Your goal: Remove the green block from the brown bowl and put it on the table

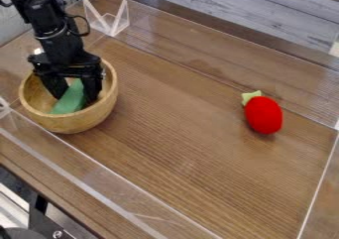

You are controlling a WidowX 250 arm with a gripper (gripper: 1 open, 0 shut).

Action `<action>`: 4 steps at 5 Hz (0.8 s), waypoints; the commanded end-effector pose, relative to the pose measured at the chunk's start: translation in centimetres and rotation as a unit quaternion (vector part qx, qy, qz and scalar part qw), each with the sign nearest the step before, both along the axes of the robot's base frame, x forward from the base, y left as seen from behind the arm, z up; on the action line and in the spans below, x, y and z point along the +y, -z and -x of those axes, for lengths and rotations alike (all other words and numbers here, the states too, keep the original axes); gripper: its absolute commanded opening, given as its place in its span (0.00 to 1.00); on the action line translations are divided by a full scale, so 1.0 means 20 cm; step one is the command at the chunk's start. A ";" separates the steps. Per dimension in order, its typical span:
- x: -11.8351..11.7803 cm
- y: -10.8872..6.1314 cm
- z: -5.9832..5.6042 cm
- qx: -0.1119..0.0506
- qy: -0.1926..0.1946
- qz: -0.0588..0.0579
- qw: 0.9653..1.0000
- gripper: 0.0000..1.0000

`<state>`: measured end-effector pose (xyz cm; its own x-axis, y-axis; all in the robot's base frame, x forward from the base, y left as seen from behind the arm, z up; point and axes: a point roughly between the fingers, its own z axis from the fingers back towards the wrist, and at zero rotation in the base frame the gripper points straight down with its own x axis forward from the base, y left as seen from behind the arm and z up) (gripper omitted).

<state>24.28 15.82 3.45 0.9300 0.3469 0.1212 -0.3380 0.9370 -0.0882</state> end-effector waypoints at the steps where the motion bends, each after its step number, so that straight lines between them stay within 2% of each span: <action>1: 0.04 -0.06 -0.06 -0.020 0.001 -0.019 1.000 1.00; 4: 0.11 -0.04 -0.08 -0.019 -0.014 -0.021 0.999 1.00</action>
<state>25.23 17.09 3.09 0.9207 0.3694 0.1258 -0.3617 0.9289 -0.0801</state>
